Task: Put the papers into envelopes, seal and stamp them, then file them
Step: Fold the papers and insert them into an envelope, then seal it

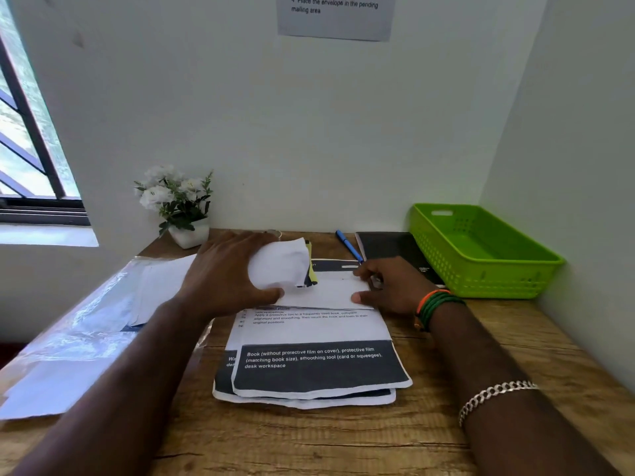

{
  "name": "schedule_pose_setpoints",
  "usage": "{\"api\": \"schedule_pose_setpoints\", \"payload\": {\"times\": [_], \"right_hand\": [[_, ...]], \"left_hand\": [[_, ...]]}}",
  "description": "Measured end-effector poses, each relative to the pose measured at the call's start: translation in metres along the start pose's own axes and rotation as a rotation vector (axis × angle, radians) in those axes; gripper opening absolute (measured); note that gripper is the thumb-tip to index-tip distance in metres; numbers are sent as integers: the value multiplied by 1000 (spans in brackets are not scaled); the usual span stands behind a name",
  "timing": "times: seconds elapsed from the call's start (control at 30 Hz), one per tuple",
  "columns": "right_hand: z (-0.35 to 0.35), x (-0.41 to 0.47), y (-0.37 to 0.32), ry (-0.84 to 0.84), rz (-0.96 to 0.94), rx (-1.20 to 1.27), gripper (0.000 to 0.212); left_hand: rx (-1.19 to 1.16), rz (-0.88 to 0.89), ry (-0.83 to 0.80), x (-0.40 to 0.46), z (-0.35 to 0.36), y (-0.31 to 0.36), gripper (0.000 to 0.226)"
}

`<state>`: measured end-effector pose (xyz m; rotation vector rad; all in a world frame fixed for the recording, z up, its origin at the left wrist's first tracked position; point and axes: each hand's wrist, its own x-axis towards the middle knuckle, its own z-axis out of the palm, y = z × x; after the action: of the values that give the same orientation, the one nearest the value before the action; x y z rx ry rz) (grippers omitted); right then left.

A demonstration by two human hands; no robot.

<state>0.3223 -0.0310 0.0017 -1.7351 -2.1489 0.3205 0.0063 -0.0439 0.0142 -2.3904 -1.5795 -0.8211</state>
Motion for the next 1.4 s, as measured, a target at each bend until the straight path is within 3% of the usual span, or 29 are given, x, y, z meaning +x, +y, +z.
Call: {"api": "schedule_pose_setpoints", "payload": {"times": [0.33, 0.57, 0.67, 0.9, 1.4], "right_hand": [[1, 2, -5, -10, 6, 21, 50], [-7, 5, -1, 223, 6, 429, 4], [-13, 5, 3, 322, 38, 548, 11], [-31, 3, 21, 638, 50, 526, 8], [-35, 4, 29, 790, 67, 617, 21]], "left_hand": [[-28, -8, -14, 0, 5, -5, 97], [-4, -12, 43, 0, 4, -6, 88], [-3, -13, 47, 1, 4, -6, 87], [24, -41, 54, 2, 6, -11, 93], [22, -51, 63, 4, 6, -13, 94]]}}
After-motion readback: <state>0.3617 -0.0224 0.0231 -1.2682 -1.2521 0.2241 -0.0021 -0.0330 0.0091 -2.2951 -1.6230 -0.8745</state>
